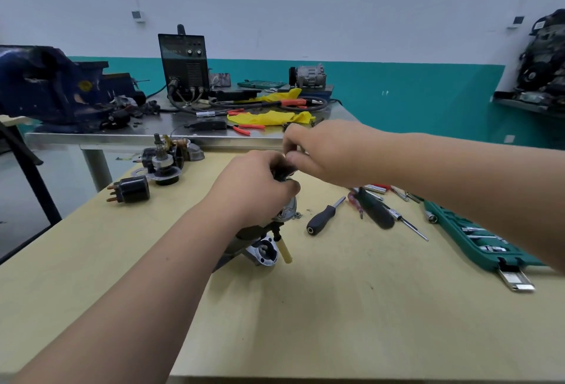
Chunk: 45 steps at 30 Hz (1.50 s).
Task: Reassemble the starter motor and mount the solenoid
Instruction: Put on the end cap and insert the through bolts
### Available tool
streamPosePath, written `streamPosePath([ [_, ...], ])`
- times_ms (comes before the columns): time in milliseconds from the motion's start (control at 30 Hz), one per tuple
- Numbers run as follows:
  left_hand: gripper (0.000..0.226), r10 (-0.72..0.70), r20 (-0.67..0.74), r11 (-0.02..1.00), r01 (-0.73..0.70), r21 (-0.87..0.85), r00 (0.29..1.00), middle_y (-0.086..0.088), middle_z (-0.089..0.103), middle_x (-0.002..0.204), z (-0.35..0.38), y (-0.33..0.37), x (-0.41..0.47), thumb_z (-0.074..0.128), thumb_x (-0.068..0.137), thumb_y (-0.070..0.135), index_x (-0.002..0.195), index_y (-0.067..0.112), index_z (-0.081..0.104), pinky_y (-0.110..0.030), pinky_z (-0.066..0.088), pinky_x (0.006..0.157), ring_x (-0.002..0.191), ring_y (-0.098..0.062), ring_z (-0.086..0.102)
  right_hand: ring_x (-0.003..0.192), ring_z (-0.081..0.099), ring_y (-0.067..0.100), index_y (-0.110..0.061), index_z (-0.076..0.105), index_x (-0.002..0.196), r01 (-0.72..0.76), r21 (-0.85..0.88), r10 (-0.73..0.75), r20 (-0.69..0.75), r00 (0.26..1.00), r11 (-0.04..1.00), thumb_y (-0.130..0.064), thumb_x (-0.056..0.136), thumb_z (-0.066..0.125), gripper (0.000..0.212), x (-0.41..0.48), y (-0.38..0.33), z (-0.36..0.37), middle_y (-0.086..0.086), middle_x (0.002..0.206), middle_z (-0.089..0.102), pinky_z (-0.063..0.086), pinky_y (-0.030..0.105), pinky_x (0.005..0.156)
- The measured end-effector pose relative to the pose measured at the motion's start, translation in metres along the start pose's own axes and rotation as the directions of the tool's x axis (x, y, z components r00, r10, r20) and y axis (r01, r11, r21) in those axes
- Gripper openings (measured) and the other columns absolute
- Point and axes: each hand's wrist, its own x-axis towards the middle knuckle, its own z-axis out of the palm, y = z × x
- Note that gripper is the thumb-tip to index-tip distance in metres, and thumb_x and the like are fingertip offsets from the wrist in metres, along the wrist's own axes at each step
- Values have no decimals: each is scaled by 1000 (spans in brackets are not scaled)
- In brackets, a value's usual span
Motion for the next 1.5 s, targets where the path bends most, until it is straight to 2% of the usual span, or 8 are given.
streamPosePath([
  [467, 9, -67, -181, 997, 57, -60, 981, 10, 69, 86, 7, 4, -19, 66, 85, 33, 93, 30, 67, -22, 37, 57, 79, -12, 59, 68, 60, 24, -6, 51, 87, -301, 145, 289, 98, 952, 942, -9, 98, 35, 20, 3, -41, -8, 8, 74, 51, 53, 34, 60],
  [633, 12, -40, -198, 999, 38, -16, 979, 9, 63, 71, 5, 9, -19, 57, 91, 31, 81, 30, 64, -25, 35, 52, 73, -17, 60, 38, 47, 18, -7, 51, 72, -466, 407, 413, 216, 885, 785, -12, 99, 35, 32, 1, -37, -12, 10, 60, 50, 45, 22, 36],
  [733, 24, -73, -157, 997, 78, 23, 985, 10, 57, 62, 1, 9, -15, 56, 93, 34, 69, 29, 59, -24, 28, 46, 58, -6, 50, 47, 53, 16, -11, 48, 85, -188, 104, 176, 111, 978, 977, -31, 102, 31, 30, 4, -27, -12, 6, 67, 56, 39, 23, 38],
  [867, 34, -81, -97, 995, 86, 46, 992, 5, 52, 61, -4, 9, -9, 57, 93, 34, 60, 29, 47, -26, 26, 44, 54, -9, 46, 57, 49, 18, -23, 37, 108, 169, -336, -165, 41, 985, 926, -43, 101, 26, 24, 3, -15, -17, -6, 67, 51, 27, 29, 44],
  [1133, 23, -30, -84, 999, 28, -35, 996, 14, 56, 59, -2, 5, -1, 61, 91, 33, 69, 30, 62, -23, 32, 49, 56, -6, 49, 65, 57, 19, -2, 60, 96, -152, -308, 213, 173, 962, 939, -8, 96, 42, 19, 16, -36, -8, 6, 72, 55, 36, 25, 48],
  [1233, 29, -36, -73, 999, 37, 5, 997, 12, 57, 61, -4, 4, 0, 61, 92, 37, 65, 32, 55, -25, 34, 49, 60, -9, 51, 73, 57, 19, -11, 51, 99, -67, -250, 103, 136, 985, 966, -20, 101, 36, 18, 14, -24, -10, 7, 85, 61, 32, 27, 48],
  [1367, 25, -56, -46, 998, 55, -12, 997, 1, 60, 65, -6, 0, 0, 64, 89, 40, 68, 27, 58, -27, 34, 48, 57, -14, 51, 50, 41, 12, -25, 31, 95, 196, -312, -203, 9, 979, 930, -39, 101, 26, 16, 8, -14, -13, -7, 62, 45, 24, 28, 45],
  [1500, 21, -58, -102, 997, 53, -49, 993, 10, 60, 61, -2, -2, -1, 64, 89, 39, 71, 29, 62, -24, 32, 48, 57, -9, 52, 56, 44, 16, -24, 35, 97, 83, -264, -104, -68, 992, 961, -37, 102, 25, 17, 12, -15, -6, -3, 65, 47, 33, 31, 49],
])
